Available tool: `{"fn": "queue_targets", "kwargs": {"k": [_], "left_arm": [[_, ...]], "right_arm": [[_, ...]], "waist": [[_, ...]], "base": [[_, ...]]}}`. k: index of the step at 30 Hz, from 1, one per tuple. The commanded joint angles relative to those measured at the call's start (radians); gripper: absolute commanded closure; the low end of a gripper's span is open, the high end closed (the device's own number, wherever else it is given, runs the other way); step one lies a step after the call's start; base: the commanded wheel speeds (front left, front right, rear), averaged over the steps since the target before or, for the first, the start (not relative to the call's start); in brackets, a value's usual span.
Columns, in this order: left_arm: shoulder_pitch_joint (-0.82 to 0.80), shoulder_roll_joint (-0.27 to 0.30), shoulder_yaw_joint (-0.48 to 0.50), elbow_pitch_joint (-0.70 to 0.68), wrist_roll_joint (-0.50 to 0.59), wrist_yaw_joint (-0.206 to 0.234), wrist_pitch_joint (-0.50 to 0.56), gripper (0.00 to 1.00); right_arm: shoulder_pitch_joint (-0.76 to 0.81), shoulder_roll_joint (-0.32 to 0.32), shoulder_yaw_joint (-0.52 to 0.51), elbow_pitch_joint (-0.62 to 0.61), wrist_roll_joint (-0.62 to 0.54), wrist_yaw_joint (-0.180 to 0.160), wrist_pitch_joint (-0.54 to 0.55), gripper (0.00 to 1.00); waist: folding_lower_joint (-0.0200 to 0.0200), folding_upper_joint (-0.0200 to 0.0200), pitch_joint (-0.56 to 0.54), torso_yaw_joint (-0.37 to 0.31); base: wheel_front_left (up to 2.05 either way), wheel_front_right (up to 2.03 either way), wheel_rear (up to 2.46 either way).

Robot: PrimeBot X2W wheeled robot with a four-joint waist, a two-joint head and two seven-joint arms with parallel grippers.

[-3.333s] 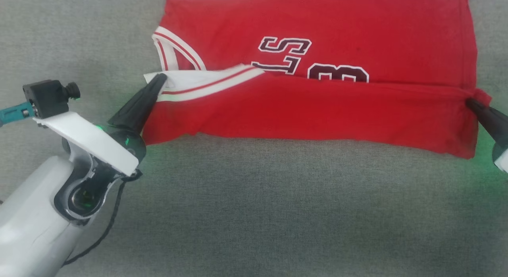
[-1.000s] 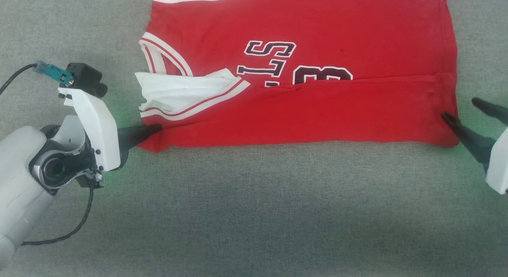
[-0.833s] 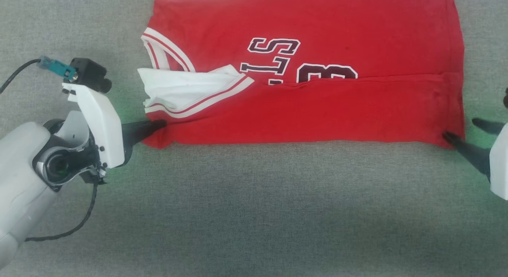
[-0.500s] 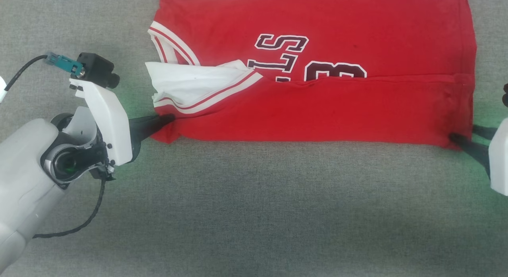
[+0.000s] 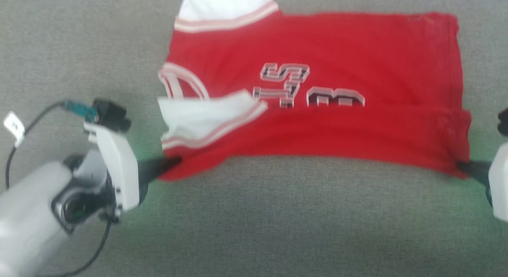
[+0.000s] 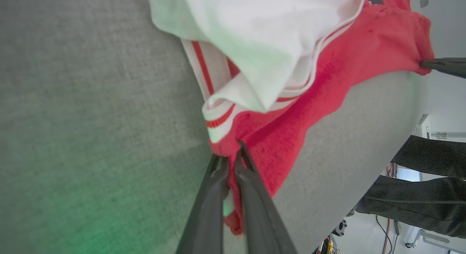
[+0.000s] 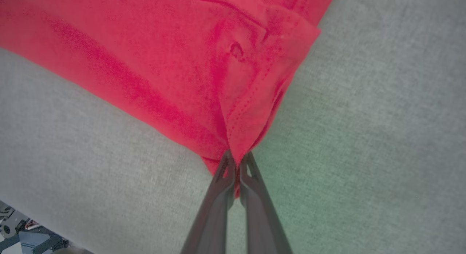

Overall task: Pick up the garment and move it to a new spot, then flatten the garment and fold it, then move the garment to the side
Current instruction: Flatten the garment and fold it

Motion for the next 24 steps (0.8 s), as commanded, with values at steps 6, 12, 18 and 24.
{"fn": "queue_targets", "kwargs": {"k": [6, 12, 18, 24], "left_arm": [[0.140, 0.097, -0.010, -0.162, -0.023, 0.031, -0.046, 1.00], [0.212, 0.155, -0.015, -0.287, -0.013, 0.091, -0.090, 0.78], [0.224, 0.181, 0.024, -0.319, 0.005, 0.138, -0.171, 0.00], [0.189, 0.167, 0.100, -0.257, 0.073, 0.172, -0.350, 0.00]], "right_arm": [[0.127, -0.049, -0.026, -0.049, 0.051, 0.000, 0.031, 1.00], [0.188, -0.043, -0.071, -0.079, 0.041, 0.000, -0.004, 0.53], [0.164, 0.000, -0.127, -0.092, -0.007, 0.000, -0.107, 0.00], [0.077, 0.080, -0.131, -0.089, -0.098, 0.000, -0.323, 0.00]], "waist": [[0.0000, 0.0000, -0.046, 0.009], [0.0000, 0.0000, -0.061, 0.007], [0.0000, 0.0000, -0.076, -0.001], [0.0000, 0.0000, -0.068, -0.028]], "base": [[0.00, 0.00, 0.00], [0.00, 0.00, 0.00], [0.00, 0.00, 0.00], [0.00, 0.00, 0.00]]}}
